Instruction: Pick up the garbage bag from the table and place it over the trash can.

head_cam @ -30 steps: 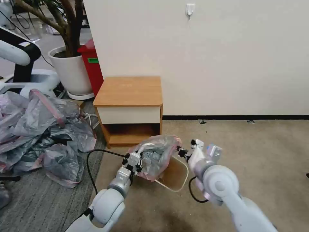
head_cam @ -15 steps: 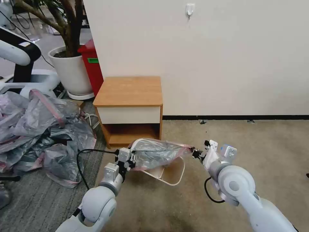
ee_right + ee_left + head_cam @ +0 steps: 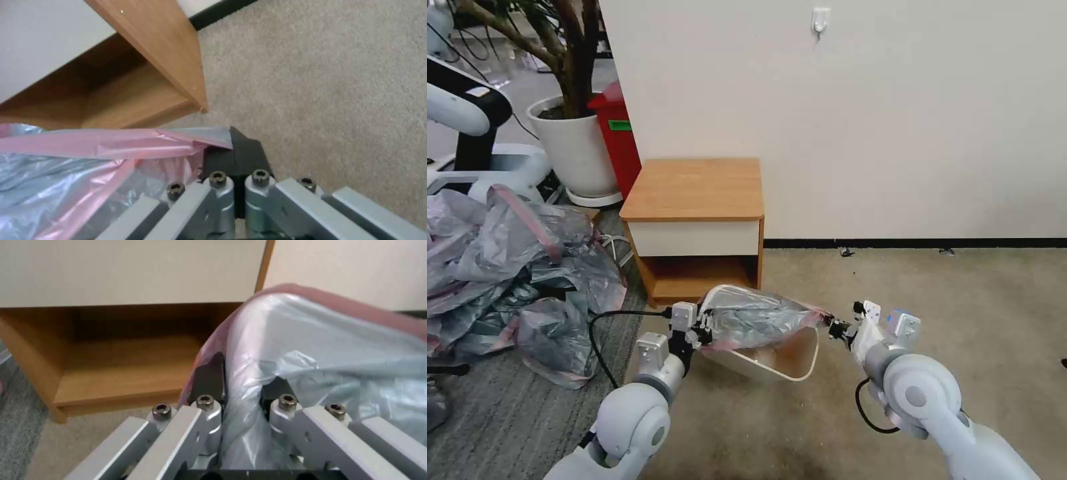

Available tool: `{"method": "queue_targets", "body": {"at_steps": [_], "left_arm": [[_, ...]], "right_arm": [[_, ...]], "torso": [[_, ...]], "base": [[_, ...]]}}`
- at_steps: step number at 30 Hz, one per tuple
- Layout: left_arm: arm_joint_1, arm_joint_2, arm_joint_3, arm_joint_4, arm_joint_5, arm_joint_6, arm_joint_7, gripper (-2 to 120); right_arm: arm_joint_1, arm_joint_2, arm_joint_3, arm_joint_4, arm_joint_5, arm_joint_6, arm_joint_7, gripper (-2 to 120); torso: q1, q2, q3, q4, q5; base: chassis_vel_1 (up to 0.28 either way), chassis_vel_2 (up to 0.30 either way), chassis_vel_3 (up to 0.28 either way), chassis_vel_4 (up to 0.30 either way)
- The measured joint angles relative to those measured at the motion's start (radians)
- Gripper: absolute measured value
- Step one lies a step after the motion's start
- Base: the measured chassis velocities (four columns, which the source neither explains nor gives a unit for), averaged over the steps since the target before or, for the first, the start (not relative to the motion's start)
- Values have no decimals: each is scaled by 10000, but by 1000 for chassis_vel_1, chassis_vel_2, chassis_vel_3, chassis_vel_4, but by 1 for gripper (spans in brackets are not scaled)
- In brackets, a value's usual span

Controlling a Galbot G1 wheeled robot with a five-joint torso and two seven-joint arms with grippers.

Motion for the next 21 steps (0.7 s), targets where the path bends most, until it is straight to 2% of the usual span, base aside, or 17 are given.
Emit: {"method": "queue_targets", "body": {"at_steps": [8,13,16,18,21], "left_arm": [[-378,73,-209,74,-778,28,-247,9],[-358,72,-213,98,-881,32,-297,9],[-310,41,-227,103,-965,31,-346,9],[-301,-10,-239,103,-1064,30,-393,9],[-328,-32,-245,105,-1175,30,-434,9]], "right_arm": [[-87,-86,59,-57,-25,-134,-189,0],[-60,-142,55,-206,-98,-155,-329,0],[-84,-189,45,-284,-230,-157,-434,3],[-257,-215,25,-292,-566,-123,-635,15],[-348,-206,17,-270,-747,-104,-715,21]], "torso": [[0,0,0,0,0],[0,0,0,0,0],[0,-1,1,1,0],[0,0,0,-1,0],[0,0,0,0,0]], "base": [[0,0,0,0],[0,0,0,0],[0,0,0,0],[0,0,0,0],[0,0,0,0]]}}
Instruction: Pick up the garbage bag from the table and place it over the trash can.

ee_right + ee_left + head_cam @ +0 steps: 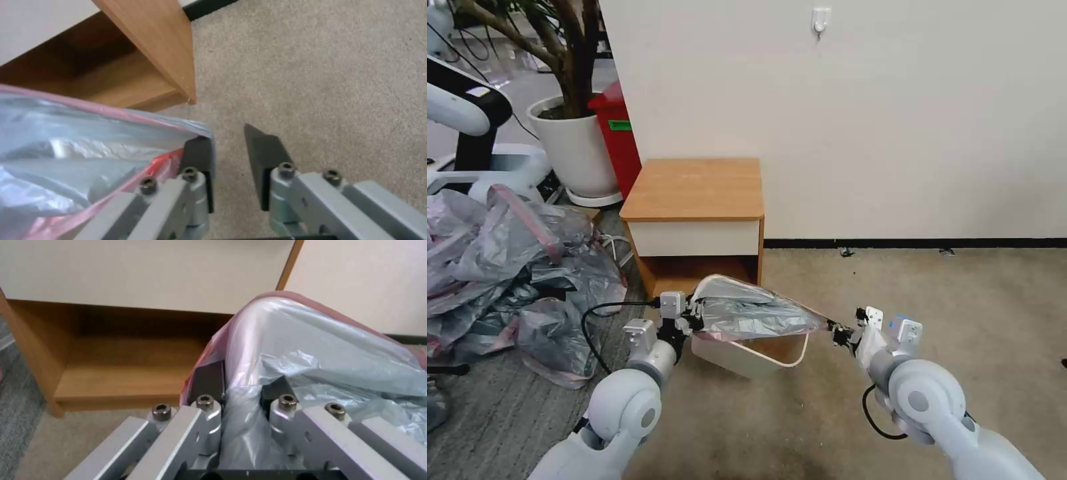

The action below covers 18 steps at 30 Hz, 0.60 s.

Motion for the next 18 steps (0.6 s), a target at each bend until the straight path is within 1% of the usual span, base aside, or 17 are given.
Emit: {"method": "queue_targets", "body": {"at_steps": [1,3,5,6,8,9,12,13,14,15,17,18], "left_arm": [[0,0,0,0,0,0,0,9],[-47,-42,-5,2,-261,-2,-145,9],[-53,-52,-2,14,-365,-1,-213,9],[-53,-52,-2,14,-365,-1,-213,9],[-42,-17,-2,48,-385,6,-222,9],[-42,-17,-2,48,-385,6,-222,9],[-32,37,-93,53,-444,22,-221,9],[-32,37,-93,53,-444,22,-221,9],[-48,39,-121,66,-504,24,-222,9],[-69,35,-143,89,-590,27,-235,9],[-77,27,-149,101,-627,28,-244,9],[-87,11,-157,122,-713,30,-272,9]], "right_arm": [[0,0,0,0,0,0,0,21],[-75,34,-31,53,-272,17,-132,32],[-87,56,-42,114,-524,48,-162,40],[-87,56,-42,114,-524,48,-162,40],[-68,20,-17,150,-934,107,-220,50],[-68,20,-17,150,-934,107,-220,50],[-75,-198,100,250,-1603,243,-451,67],[-75,-198,100,250,-1603,243,-451,67],[-120,-263,146,370,-1712,256,-504,71],[-190,-320,204,546,-1848,261,-573,80],[-223,-343,225,625,-1905,262,-615,82],[-298,-394,264,804,-2036,263,-726,88]], "torso": [[0,0,0,0,0],[0,0,0,-1,0],[0,0,0,0,0],[0,0,0,0,0],[0,0,0,0,0],[0,0,0,0,0],[0,0,0,0,0],[0,0,0,0,0],[0,0,0,0,0],[0,0,0,0,0],[0,0,0,0,0],[0,0,0,-1,0]], "base": [[0,0,0,0],[0,0,0,0],[0,0,0,0],[0,0,0,0],[0,0,0,0],[0,0,0,0],[0,0,0,0],[0,0,0,0],[0,0,0,0],[0,0,0,0],[0,0,0,0],[0,0,0,0]]}}
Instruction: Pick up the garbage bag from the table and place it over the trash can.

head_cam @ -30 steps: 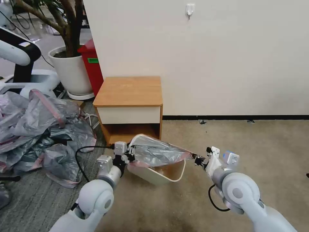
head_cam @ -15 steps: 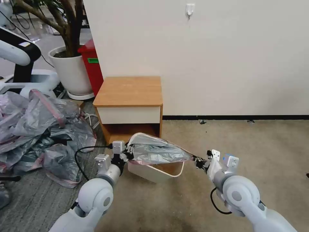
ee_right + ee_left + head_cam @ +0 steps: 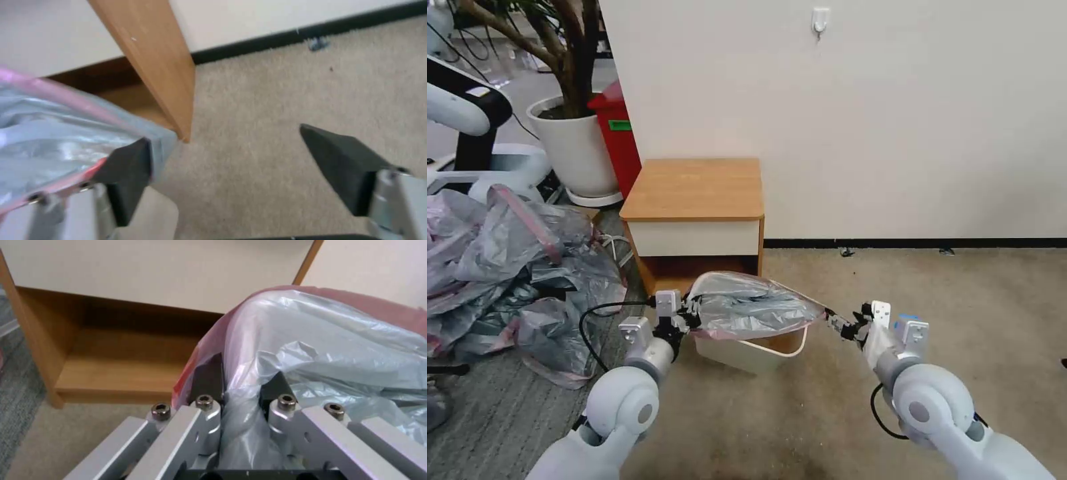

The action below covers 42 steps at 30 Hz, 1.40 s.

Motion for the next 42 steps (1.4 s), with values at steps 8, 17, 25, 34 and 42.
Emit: {"method": "queue_targets", "body": {"at_steps": [8,17,25,34,42], "left_arm": [[-34,-34,-113,-35,-620,110,-119,9],[219,124,-411,-230,-800,168,511,9],[274,193,-595,-357,-990,27,1185,9],[219,75,-540,-284,-1089,-365,1103,9],[148,25,-516,-119,-919,-534,892,9]], "right_arm": [[-95,-241,-21,182,-699,147,-553,108],[407,-562,-178,-594,-1093,212,-811,114],[458,-518,-346,-1185,-1017,231,-872,107],[323,-433,-515,-1120,-997,239,-907,100],[204,-370,-634,-748,-931,238,-887,100]], "torso": [[0,0,0,0,0],[0,0,1,1,0],[0,0,0,0,1],[0,0,0,0,0],[0,0,0,0,-1]], "base": [[0,0,0,0],[0,0,0,0],[0,0,0,0],[0,0,0,0],[0,0,0,0]]}}
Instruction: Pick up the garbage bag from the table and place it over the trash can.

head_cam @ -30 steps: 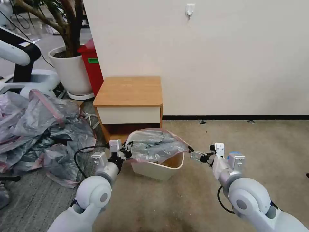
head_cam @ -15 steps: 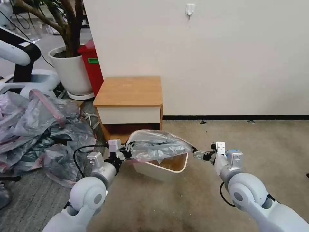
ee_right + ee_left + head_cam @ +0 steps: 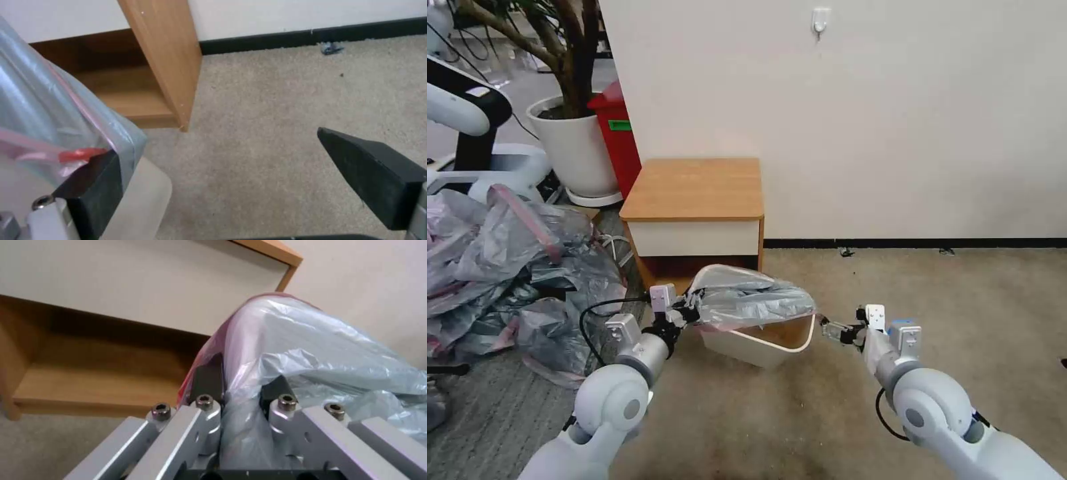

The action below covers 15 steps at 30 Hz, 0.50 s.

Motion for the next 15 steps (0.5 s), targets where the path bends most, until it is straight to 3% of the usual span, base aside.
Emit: {"method": "queue_targets", "body": {"at_steps": [15], "left_arm": [[-292,-233,-37,305,25,-207,-412,9]], "right_arm": [[-488,72,-79,57,-354,241,-4,99]], "torso": [[0,0,0,0,1]], "base": [[0,0,0,0]]}}
